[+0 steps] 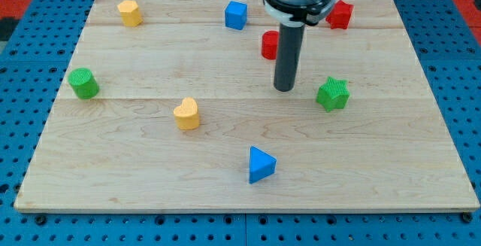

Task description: Move the yellow heart towards the bottom left side

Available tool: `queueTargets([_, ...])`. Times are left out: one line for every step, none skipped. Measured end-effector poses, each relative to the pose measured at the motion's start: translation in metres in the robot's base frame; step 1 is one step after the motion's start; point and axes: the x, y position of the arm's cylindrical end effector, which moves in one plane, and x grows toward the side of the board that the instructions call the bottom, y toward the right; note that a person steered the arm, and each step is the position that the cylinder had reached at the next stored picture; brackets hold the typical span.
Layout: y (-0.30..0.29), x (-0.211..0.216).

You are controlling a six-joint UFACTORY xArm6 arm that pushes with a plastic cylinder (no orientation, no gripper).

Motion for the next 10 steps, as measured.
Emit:
queueTargets([-0.011, 0.003])
queueTargets([-0.011, 0.024])
queueTargets([-0.021, 0.026])
queueTargets([-0.088, 0.038])
queueTargets([-0.137, 0.055])
queueTargets([-0.139, 0.055])
queueTargets([-0.153, 0.068])
queueTargets([-0.177, 0.065])
queueTargets([-0.18, 0.036])
queueTargets([-0.198, 0.073])
